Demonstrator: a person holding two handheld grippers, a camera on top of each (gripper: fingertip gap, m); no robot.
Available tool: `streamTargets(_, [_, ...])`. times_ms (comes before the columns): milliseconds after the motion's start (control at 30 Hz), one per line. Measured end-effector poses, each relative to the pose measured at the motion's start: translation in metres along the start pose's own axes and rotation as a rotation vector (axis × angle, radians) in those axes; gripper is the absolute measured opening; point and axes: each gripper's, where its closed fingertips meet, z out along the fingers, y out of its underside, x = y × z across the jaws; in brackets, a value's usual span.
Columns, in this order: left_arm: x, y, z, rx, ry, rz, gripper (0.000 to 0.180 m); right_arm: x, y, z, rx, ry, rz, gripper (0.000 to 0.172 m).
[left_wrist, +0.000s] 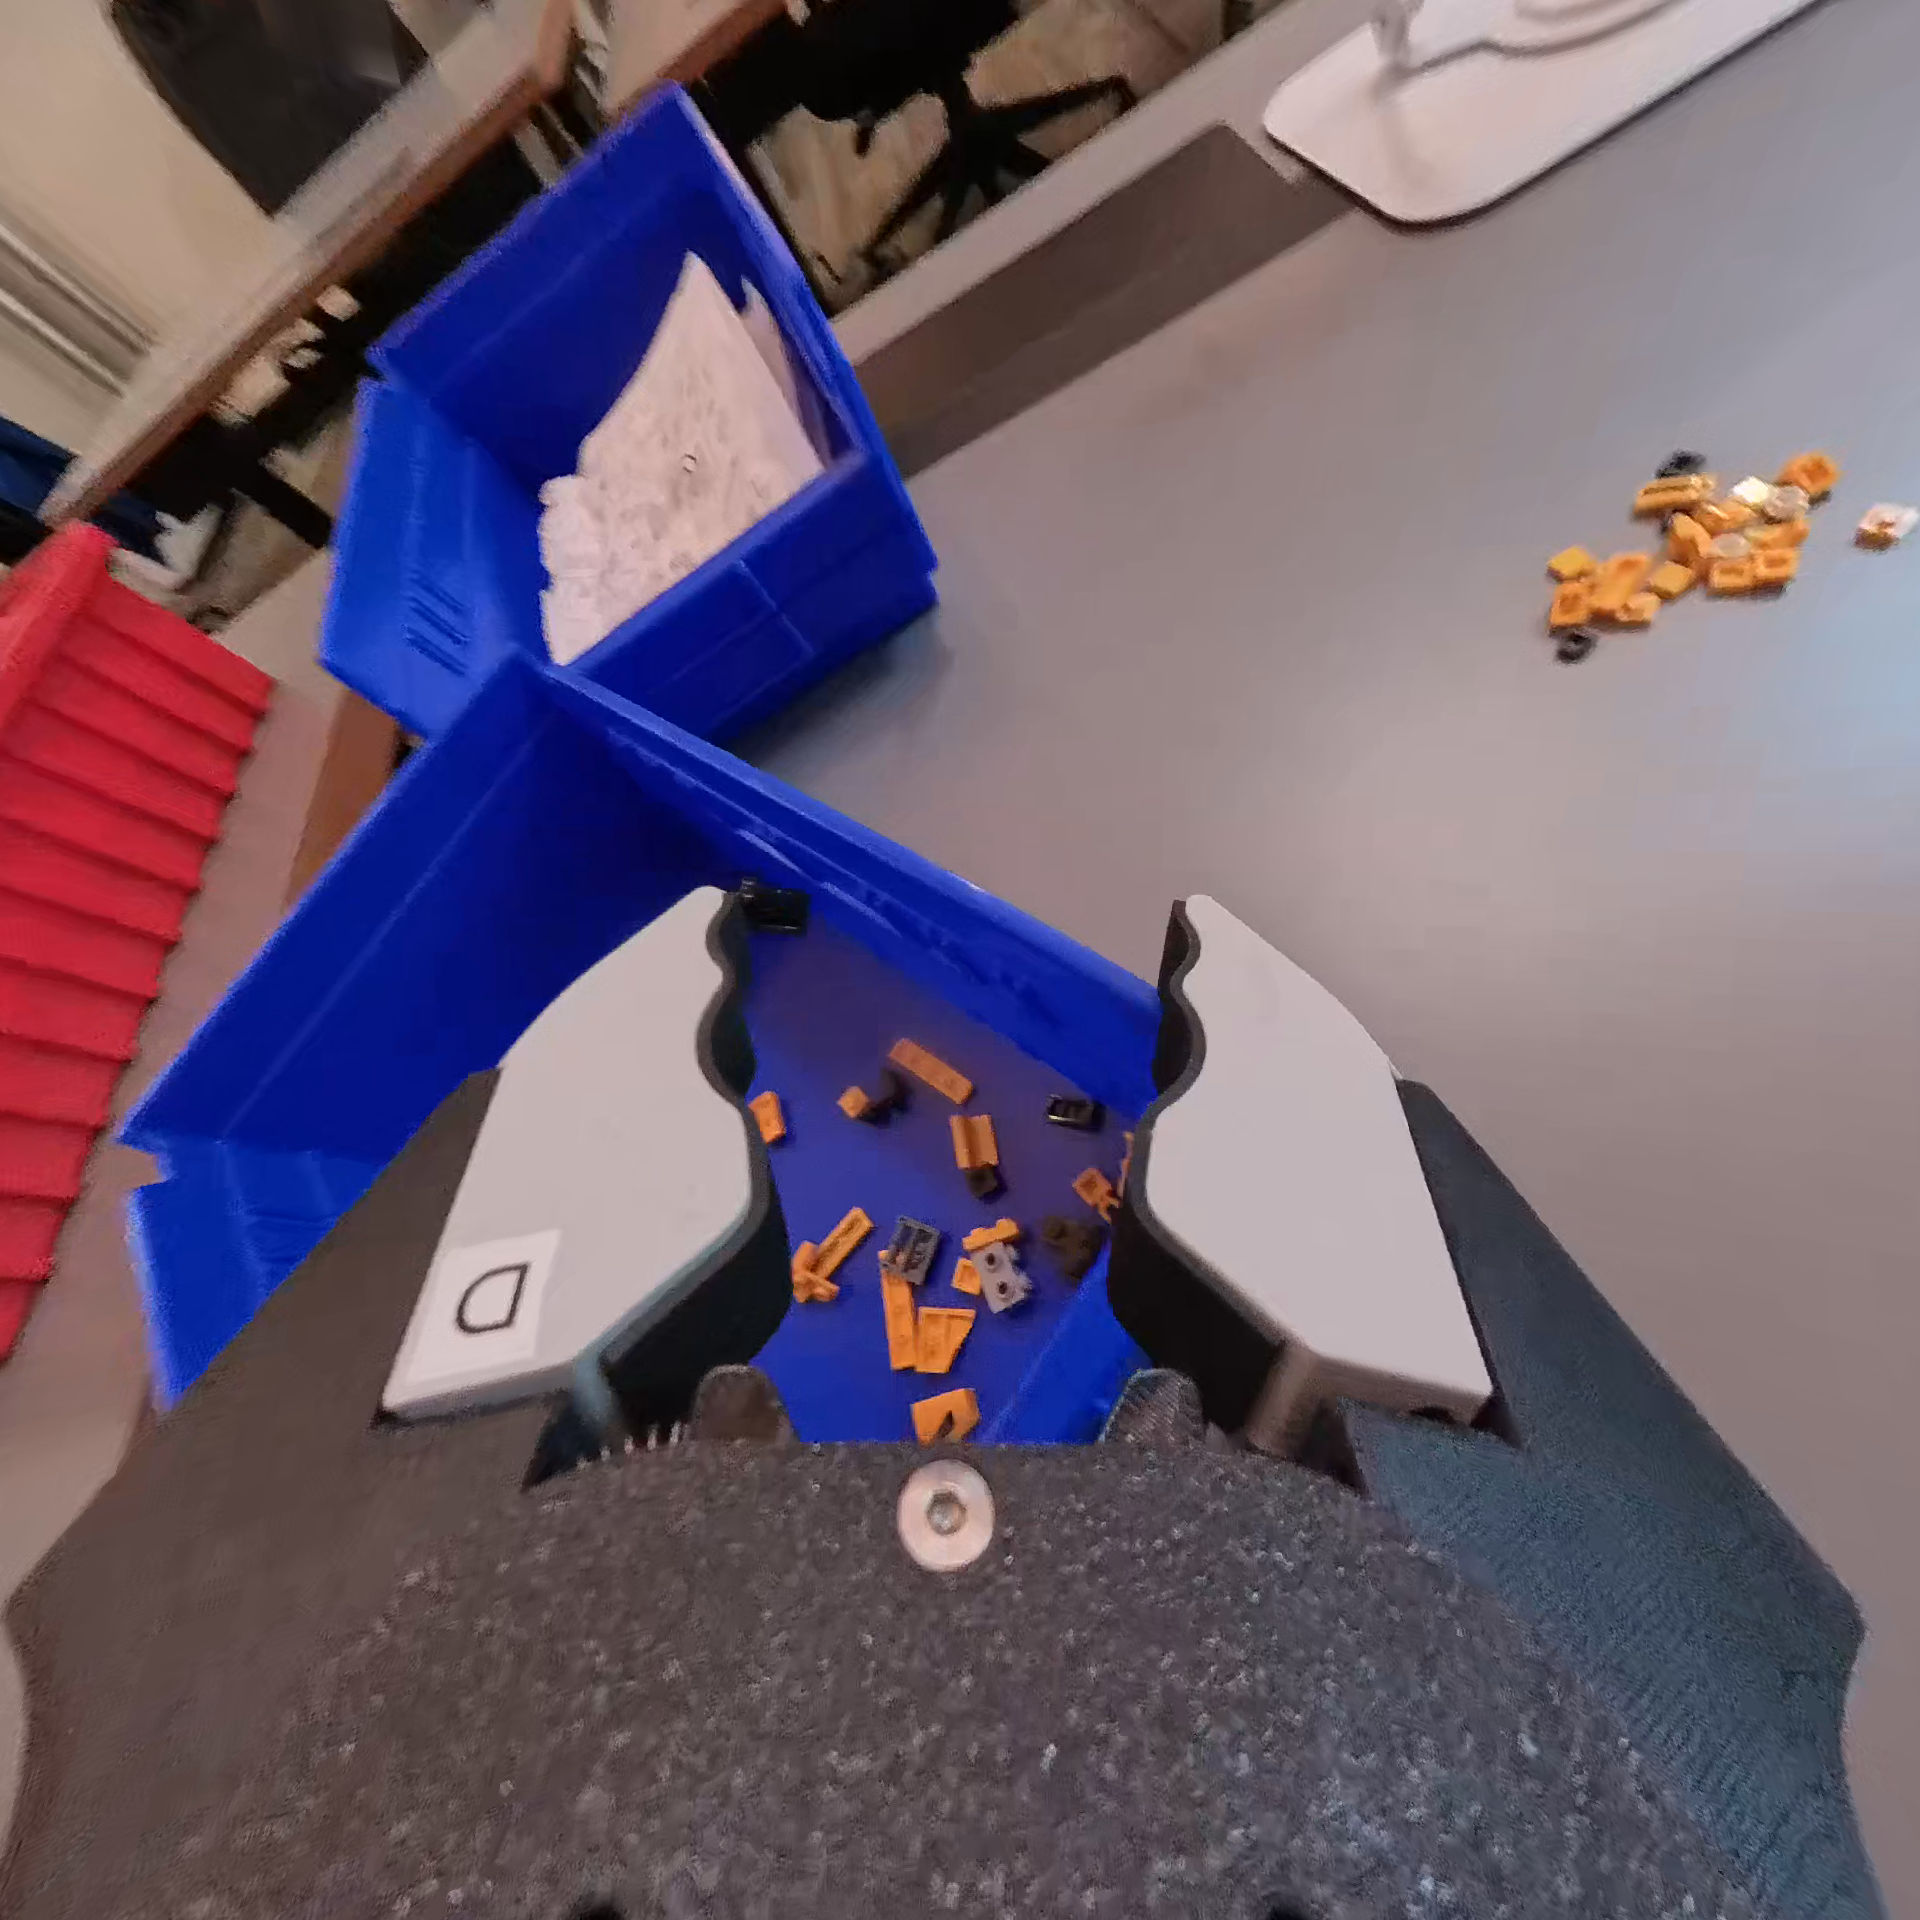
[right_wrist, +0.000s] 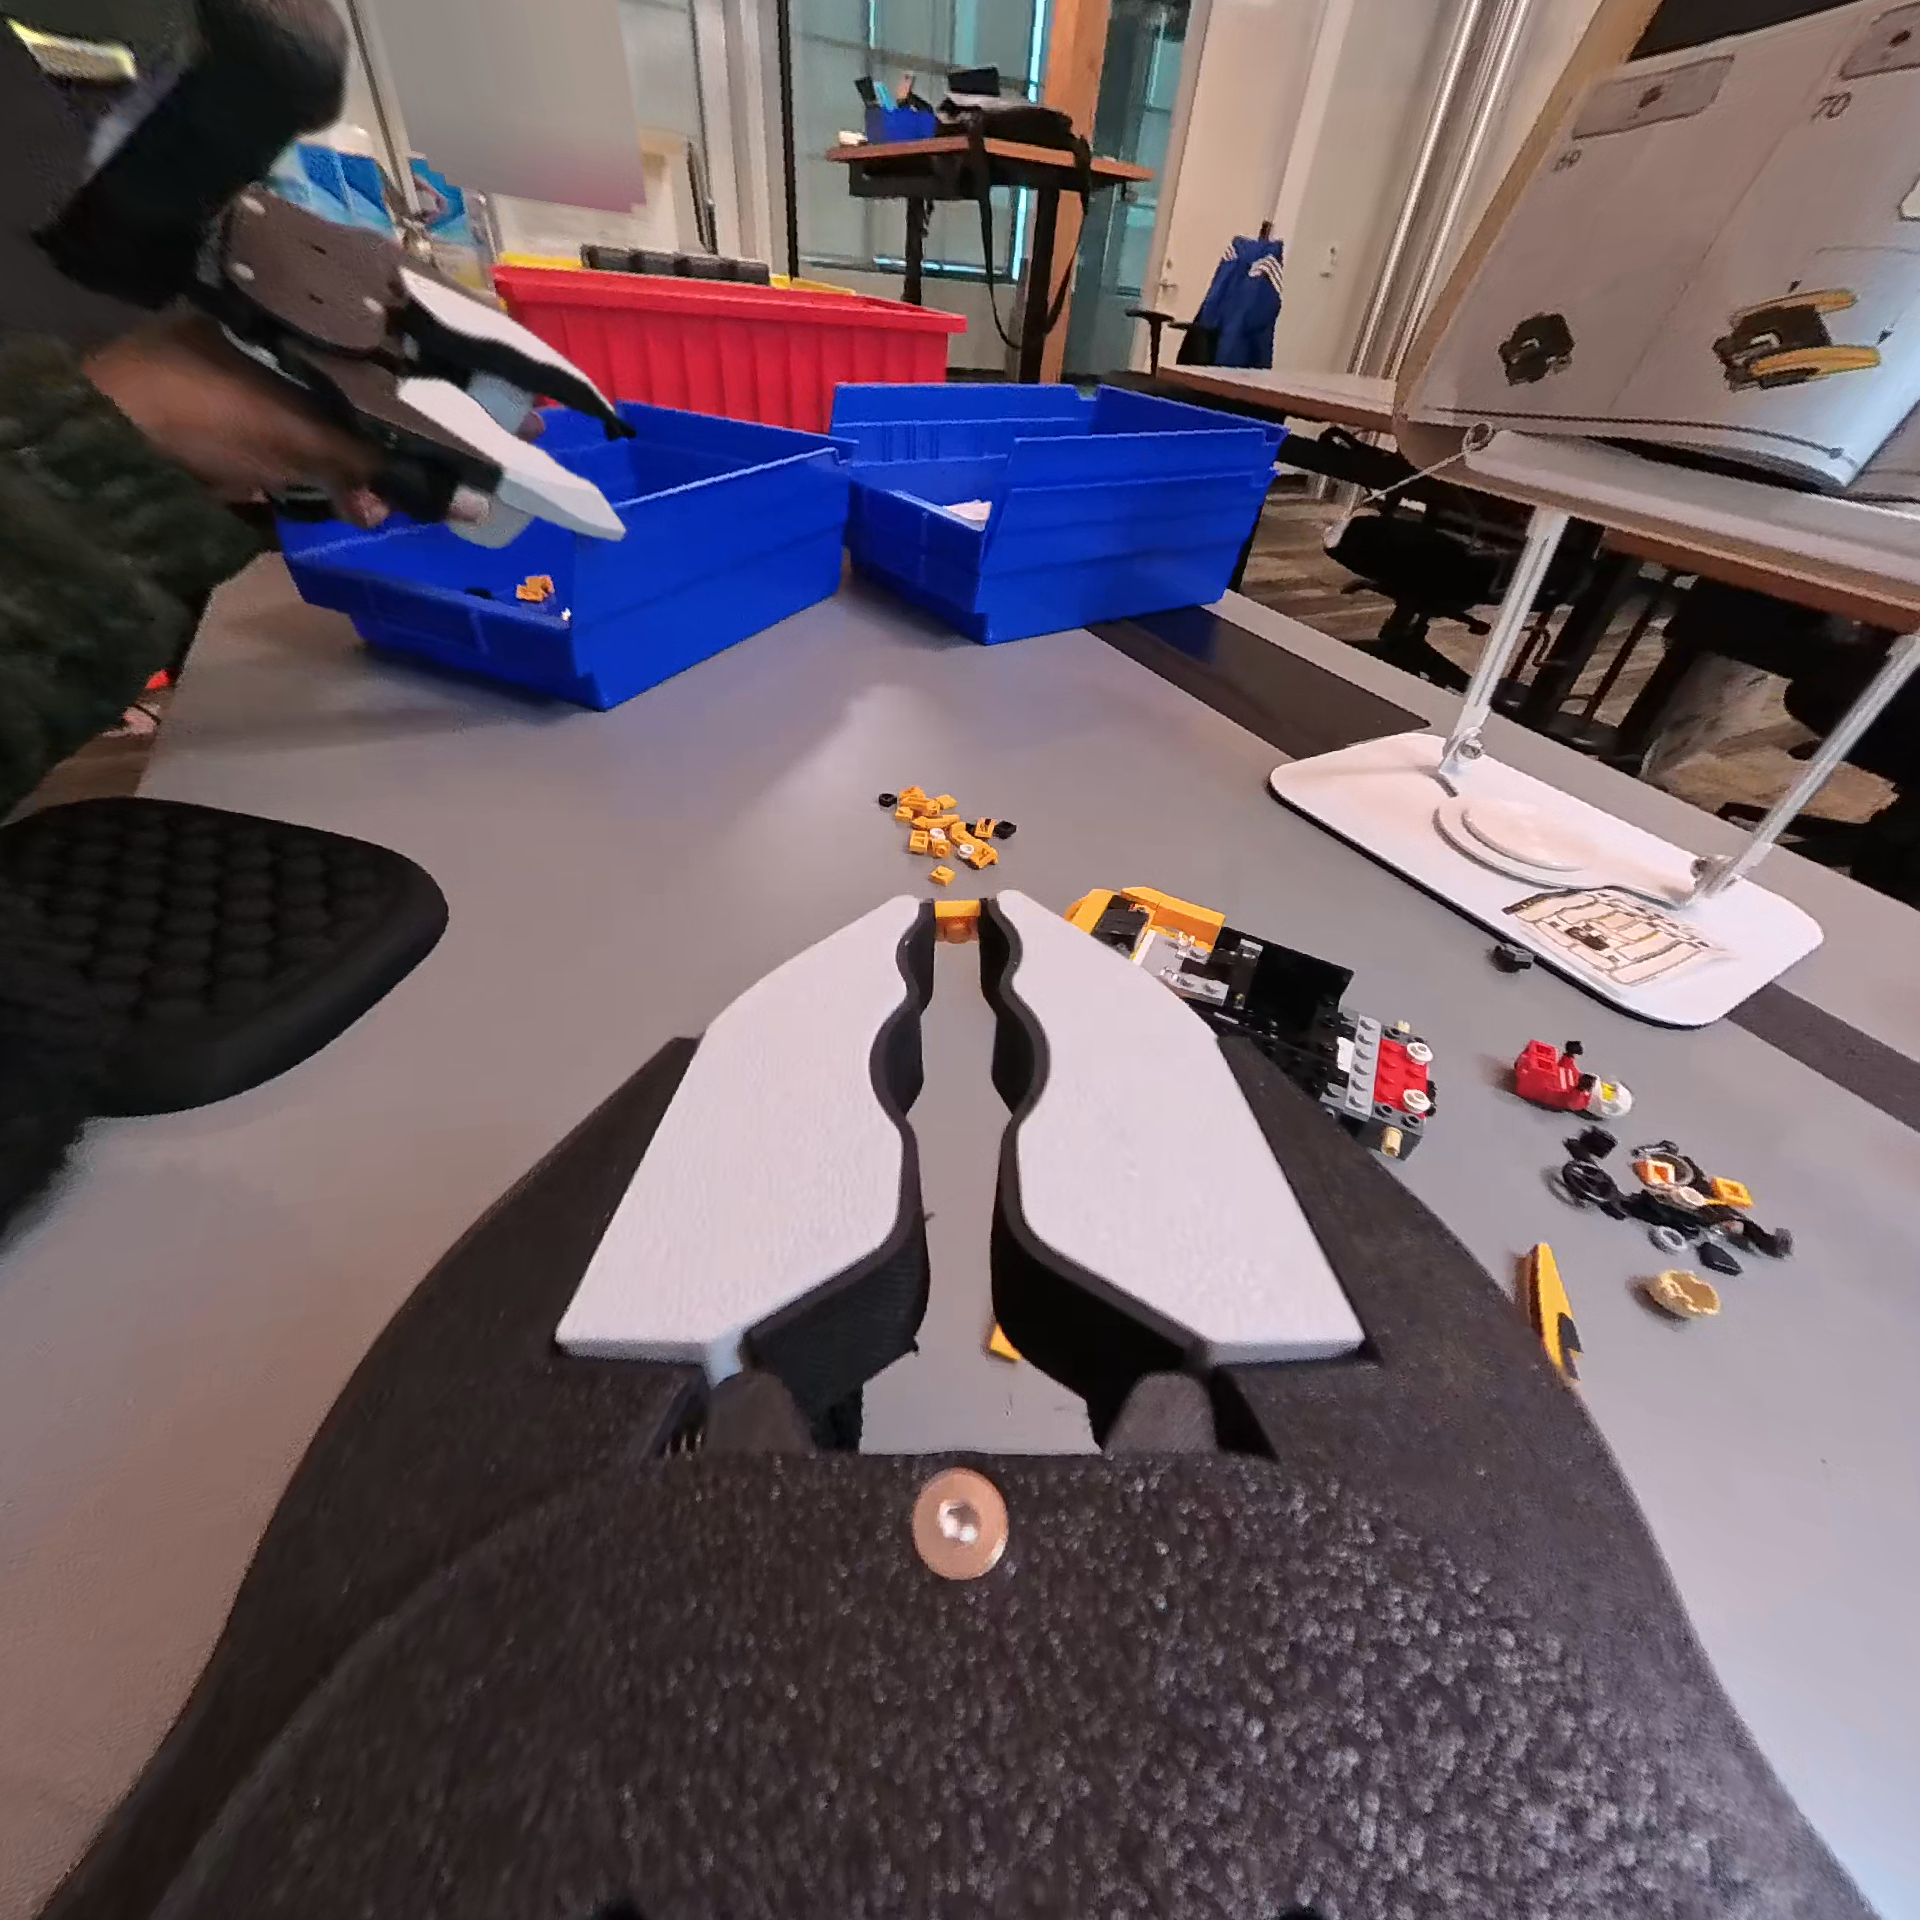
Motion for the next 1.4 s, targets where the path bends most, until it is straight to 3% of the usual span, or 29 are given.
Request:
streamTargets(300, [0.012,0.016,-0.006,-0.006,0.114,-0.067,0.072,-0.003,0.007,0.003,-0.025,-0.018,0.012,0.008])
streamTargets(433, [0.046,0.023,-0.011,-0.041,0.324,-0.106,0.062,-0.004,0.009,0.005,-0.036,-0.027,0.015,0.008])
streamTargets(533, [0.047,0.031,-0.008,-0.103,0.265,0.037,0.059,-0.006,0.011,0.006,-0.047,-0.031,0.011,0.008])
streamTargets(667, [0.047,0.005,-0.015,0.011,0.196,0.165,0.061,-0.008,0.013,0.006,-0.053,-0.035,0.006,0.008])
streamTargets(800, [0.049,-0.019,-0.023,0.094,0.160,0.175,0.056,-0.008,0.011,0.006,-0.043,-0.038,0.013,0.008])
streamTargets(867, [0.083,-0.046,-0.035,0.200,0.311,0.101,0.043,-0.010,0.007,0.005,-0.020,-0.050,0.017,0.008])
streamTargets(1000, [0.194,-0.102,-0.078,0.402,0.906,-0.106,0.027,-0.022,-0.006,0.001,0.052,-0.110,0.002,0.008])
streamTargets(1133, [0.268,-0.130,-0.095,0.366,1.310,-0.243,0.030,-0.034,-0.018,-0.006,0.126,-0.155,-0.053,0.008])
streamTargets(1233, [0.296,-0.152,-0.107,0.301,1.603,-0.468,0.036,-0.043,-0.026,-0.012,0.173,-0.193,-0.099,0.008])
streamTargets(1400, [0.317,-0.161,-0.097,0.172,1.787,-0.697,0.038,-0.057,-0.029,-0.015,0.185,-0.202,-0.241,0.008])
